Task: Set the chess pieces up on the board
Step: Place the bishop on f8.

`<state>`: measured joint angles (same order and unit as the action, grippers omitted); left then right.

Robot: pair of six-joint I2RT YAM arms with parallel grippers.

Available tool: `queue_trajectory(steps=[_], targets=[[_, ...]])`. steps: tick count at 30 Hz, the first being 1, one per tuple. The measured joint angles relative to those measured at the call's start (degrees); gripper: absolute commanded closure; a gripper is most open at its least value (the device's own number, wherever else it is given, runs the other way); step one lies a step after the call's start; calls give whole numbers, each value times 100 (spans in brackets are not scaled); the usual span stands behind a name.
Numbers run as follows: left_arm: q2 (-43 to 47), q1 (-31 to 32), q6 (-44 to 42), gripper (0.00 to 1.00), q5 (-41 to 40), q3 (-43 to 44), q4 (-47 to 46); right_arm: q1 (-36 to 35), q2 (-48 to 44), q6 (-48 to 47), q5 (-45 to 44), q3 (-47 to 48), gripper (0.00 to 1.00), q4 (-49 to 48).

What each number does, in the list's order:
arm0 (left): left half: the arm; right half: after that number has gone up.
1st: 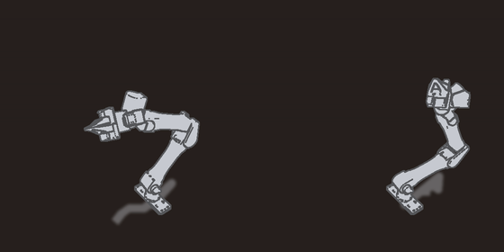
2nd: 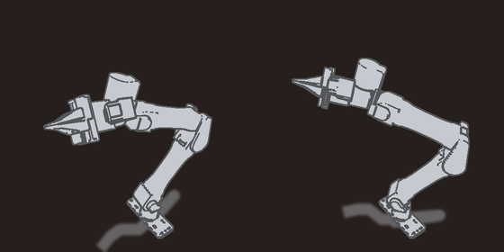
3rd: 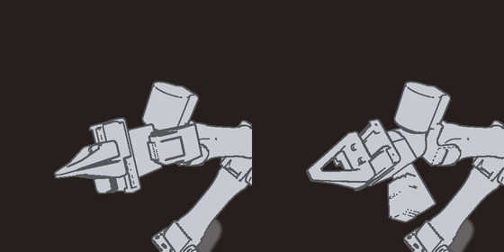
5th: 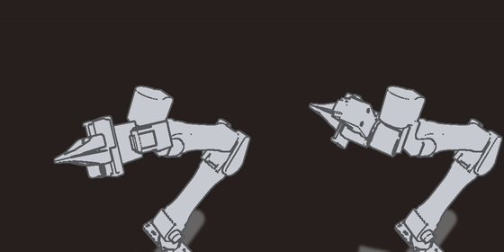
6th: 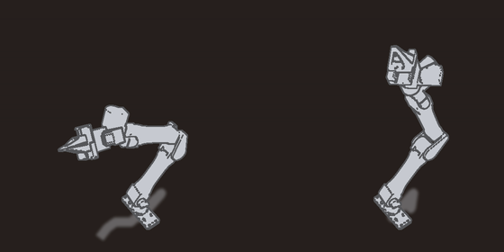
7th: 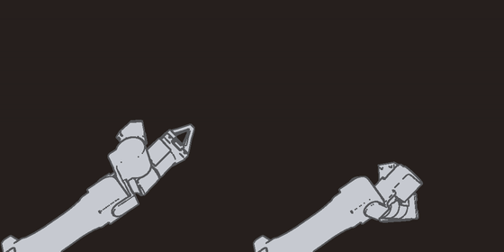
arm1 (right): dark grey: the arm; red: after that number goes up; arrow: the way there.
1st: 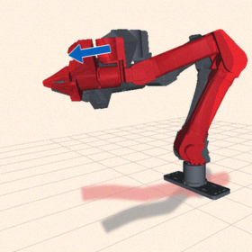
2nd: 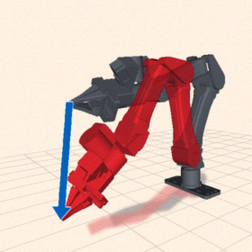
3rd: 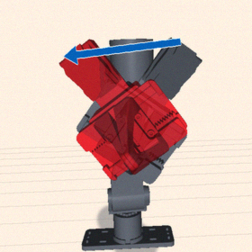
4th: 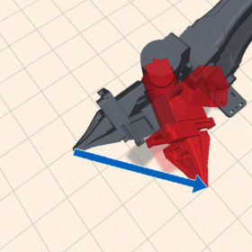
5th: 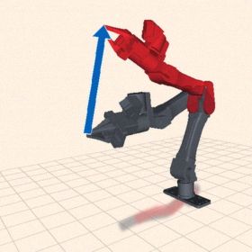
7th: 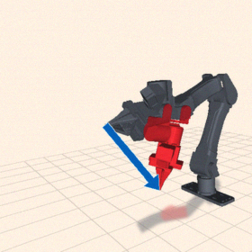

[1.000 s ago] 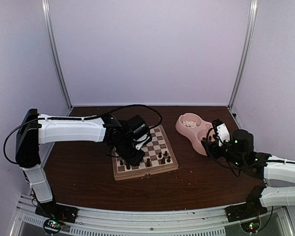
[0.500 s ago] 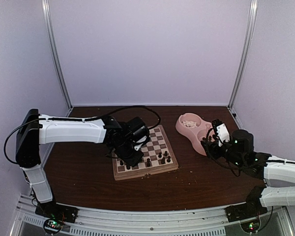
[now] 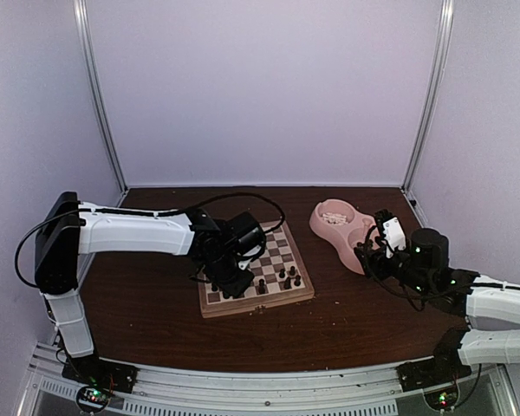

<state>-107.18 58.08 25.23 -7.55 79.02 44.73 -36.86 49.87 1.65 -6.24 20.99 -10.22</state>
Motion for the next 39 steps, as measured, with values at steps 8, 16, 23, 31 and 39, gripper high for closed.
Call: queue_trajectory(steps=[8, 16, 23, 31, 39], targets=[[-31, 0, 0, 87, -20, 0, 0, 0, 0, 0, 4, -2, 30, 2], [-31, 0, -7, 77, -15, 4, 17, 0, 0, 0, 7, -2, 30, 2], [-31, 0, -4, 73, -15, 52, 48, 0, 0, 0, 20, -2, 30, 2], [-15, 0, -2, 69, 35, 264, 275, 0, 9, 2, 28, -2, 32, 0], [769, 4, 28, 61, 52, 507, 588, 52, 350, 251, -55, 568, 46, 925]])
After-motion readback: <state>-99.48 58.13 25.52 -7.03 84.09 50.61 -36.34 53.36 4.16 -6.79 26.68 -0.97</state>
